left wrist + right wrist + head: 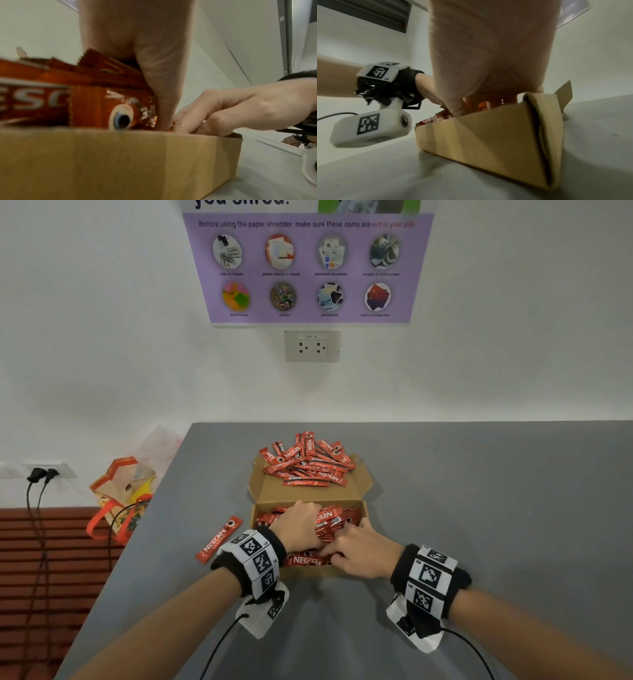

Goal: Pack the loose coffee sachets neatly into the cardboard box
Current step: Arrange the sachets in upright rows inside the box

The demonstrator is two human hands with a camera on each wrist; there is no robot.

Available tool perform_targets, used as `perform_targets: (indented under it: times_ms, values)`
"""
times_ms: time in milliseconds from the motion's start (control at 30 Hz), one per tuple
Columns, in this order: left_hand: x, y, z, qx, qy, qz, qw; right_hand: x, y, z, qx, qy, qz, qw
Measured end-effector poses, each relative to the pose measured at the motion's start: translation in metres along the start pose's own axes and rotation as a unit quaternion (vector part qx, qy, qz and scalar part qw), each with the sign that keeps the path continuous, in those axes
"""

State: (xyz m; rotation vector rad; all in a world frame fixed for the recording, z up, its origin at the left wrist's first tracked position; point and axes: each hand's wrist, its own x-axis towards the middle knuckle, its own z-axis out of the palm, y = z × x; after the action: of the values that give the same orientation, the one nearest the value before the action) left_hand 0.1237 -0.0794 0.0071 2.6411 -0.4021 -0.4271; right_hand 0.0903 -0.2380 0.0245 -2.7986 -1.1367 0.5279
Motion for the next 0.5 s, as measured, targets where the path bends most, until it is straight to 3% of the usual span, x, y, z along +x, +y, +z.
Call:
perform_targets:
  times_ms: [133,233,333,500]
  values:
    - [0.000,-0.002,-0.001,-0.005,-0.003,-0.009,1.000,-0.008,0.007,-0.013,0.045,0.073,-0.009,0.996]
    - [0.001,-0.003,-0.001,-0.013,-0.009,-0.024,1.000,-0.012,0.018,-0.018,0.005,0.114,0.045,0.992]
    - [0.001,-0.001,0.000,-0.018,-0.016,-0.022,0.999,-0.013,0.026,-0.016,-0.027,0.105,0.090,0.990]
    - [-0.002,0.001,-0.002,-0.010,-0.019,-0.020,1.000,-0.009,0.028,-0.011,-0.021,0.094,0.102,0.990]
